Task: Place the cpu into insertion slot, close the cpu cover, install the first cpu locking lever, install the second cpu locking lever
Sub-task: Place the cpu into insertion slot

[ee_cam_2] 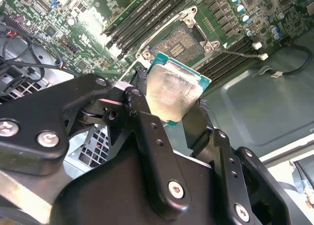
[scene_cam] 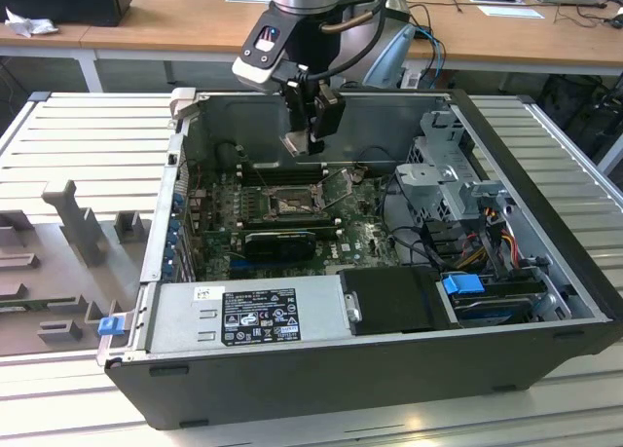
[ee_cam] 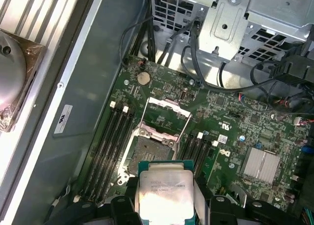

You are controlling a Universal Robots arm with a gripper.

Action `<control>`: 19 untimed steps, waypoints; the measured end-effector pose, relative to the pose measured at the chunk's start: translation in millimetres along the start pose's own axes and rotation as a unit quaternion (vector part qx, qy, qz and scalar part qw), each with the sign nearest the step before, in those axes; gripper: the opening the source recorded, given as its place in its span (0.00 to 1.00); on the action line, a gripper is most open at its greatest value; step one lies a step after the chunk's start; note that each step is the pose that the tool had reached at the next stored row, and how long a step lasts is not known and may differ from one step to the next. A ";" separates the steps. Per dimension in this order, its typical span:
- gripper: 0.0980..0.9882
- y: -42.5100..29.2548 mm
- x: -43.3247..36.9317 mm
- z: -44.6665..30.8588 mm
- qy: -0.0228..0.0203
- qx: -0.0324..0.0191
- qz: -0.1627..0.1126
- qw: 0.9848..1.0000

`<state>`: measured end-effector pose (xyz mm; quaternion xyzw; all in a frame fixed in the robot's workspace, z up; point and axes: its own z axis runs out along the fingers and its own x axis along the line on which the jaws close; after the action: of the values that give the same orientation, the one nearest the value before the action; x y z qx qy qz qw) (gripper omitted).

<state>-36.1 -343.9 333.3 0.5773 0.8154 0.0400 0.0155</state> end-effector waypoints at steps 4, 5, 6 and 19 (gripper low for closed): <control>0.49 -0.1 0.0 0.3 -0.001 0.000 0.019 1.000; 0.49 0.0 0.0 0.4 -0.002 -0.001 0.023 1.000; 0.49 0.0 0.0 0.4 -0.002 -0.001 0.027 1.000; 0.49 -0.1 0.0 1.6 -0.005 -0.001 0.066 0.998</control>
<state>-36.1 -343.9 331.7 0.6302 0.7753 0.0390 0.0181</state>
